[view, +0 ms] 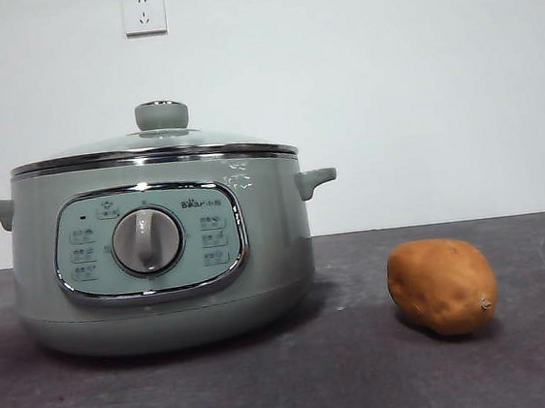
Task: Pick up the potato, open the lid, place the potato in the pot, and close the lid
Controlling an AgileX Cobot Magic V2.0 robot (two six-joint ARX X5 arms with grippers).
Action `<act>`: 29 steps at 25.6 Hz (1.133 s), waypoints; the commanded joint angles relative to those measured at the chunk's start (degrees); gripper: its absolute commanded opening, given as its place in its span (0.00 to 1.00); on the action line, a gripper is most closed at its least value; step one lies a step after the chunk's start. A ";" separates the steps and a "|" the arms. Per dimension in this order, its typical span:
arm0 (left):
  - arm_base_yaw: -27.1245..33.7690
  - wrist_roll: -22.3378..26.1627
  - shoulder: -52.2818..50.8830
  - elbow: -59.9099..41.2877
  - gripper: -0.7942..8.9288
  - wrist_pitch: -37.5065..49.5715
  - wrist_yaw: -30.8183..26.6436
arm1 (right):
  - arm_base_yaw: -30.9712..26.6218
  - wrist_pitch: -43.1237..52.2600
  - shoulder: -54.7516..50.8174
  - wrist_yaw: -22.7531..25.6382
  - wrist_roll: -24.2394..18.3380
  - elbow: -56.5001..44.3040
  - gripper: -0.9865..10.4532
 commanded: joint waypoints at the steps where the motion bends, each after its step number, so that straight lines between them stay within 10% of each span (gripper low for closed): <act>1: 0.07 3.61 3.65 3.87 0.08 -3.34 0.48 | -0.07 -7.21 4.31 -0.20 -6.21 5.73 0.09; 6: 0.07 5.25 8.13 8.26 0.20 -5.95 0.48 | -0.07 -13.86 8.85 -0.20 -10.40 11.02 0.15; 8: 0.07 5.20 9.62 9.46 0.44 -5.92 0.22 | -0.07 -13.97 9.81 0.22 -10.34 11.28 0.39; 10: 0.07 5.16 10.34 10.08 0.47 -5.92 0.24 | 0.00 -14.01 10.19 0.11 -9.99 11.28 0.56; 16: 0.07 5.16 10.43 10.08 0.47 -5.90 0.24 | 6.60 -13.64 12.83 1.07 -9.14 11.30 0.55; 21: 0.07 5.16 10.43 10.08 0.47 -5.92 0.24 | 20.46 -13.09 22.51 15.15 -5.77 11.32 0.55; 29: 0.07 5.16 10.43 10.08 0.47 -5.97 0.09 | 30.32 -5.66 39.30 23.12 -3.87 11.32 0.55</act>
